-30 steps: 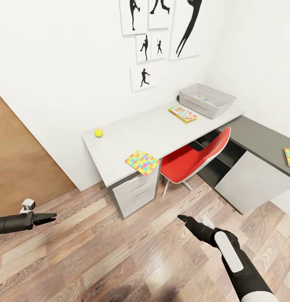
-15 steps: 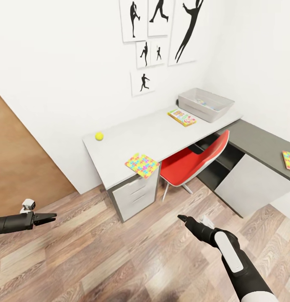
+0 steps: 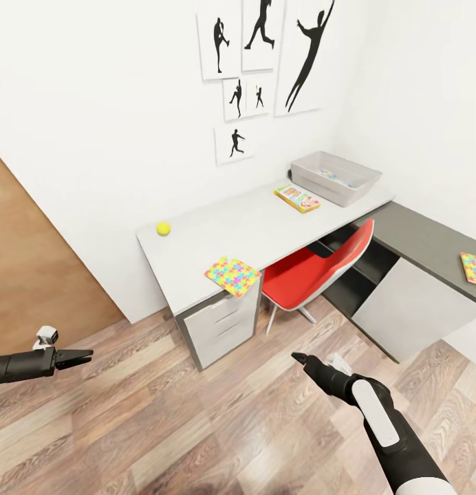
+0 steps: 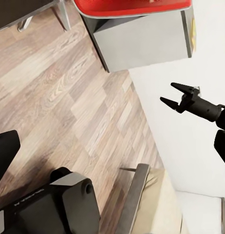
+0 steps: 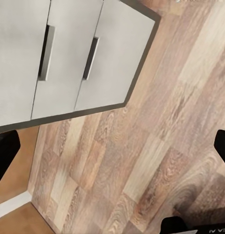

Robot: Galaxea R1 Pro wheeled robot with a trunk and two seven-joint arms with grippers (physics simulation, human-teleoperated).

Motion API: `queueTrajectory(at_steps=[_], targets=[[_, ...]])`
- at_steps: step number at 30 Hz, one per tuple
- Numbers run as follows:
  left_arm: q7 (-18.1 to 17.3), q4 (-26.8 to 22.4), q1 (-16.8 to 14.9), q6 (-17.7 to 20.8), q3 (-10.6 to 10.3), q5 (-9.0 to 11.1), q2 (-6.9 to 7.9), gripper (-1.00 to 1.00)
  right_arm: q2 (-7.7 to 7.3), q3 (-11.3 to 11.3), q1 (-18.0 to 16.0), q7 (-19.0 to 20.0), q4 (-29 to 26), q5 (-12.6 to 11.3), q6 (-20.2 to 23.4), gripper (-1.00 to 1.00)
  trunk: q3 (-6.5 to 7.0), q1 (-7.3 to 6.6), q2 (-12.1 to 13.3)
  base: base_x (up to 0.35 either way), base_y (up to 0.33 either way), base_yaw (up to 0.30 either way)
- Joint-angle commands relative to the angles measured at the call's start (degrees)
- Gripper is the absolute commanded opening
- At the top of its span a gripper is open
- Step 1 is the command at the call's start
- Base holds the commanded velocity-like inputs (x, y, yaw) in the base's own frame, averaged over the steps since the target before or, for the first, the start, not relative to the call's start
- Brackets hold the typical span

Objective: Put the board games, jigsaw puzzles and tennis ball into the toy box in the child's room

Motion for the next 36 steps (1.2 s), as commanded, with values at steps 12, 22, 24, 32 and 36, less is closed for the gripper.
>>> queueTrajectory(at_steps=[12, 22, 24, 32, 36], targets=[[-0.2, 0.0, -0.1, 0.6, -0.5, 0.4, 0.07, 1.0, 0.01, 0.0, 0.0, -0.5, -0.2, -0.6, 0.2, 1.0, 1.05, 0.04, -0.1, 0.0, 0.0, 0.0], [-0.2, 0.0, -0.1, 0.6, -0.5, 0.4, 0.07, 1.0, 0.01, 0.1, 0.0, -0.5, -0.1, -0.6, 0.2, 1.0, 2.01, 0.04, -0.1, 0.0, 0.0, 0.0], [-0.2, 0.0, -0.1, 0.6, -0.5, 0.4, 0.07, 1.0, 0.0, 0.1, 0.0, -0.5, -0.1, -0.6, 0.2, 1.0, 2.2, 0.04, -0.1, 0.0, 0.0, 0.0], [-0.2, 0.0, -0.1, 0.6, -0.6, 0.4, 0.01, 1.0, 0.0, 0.1, 0.0, -0.5, 0.1, -0.5, 0.2, 1.0, 2.96, 0.04, -0.1, 0.0, 0.0, 0.0], [-0.2, 0.0, -0.1, 0.6, -0.5, 0.4, 0.02, 1.0, 0.03, 0.1, 0.0, -0.5, 0.2, -0.5, 0.2, 1.0, 3.34, 0.04, -0.1, 0.0, 0.0, 0.0]])
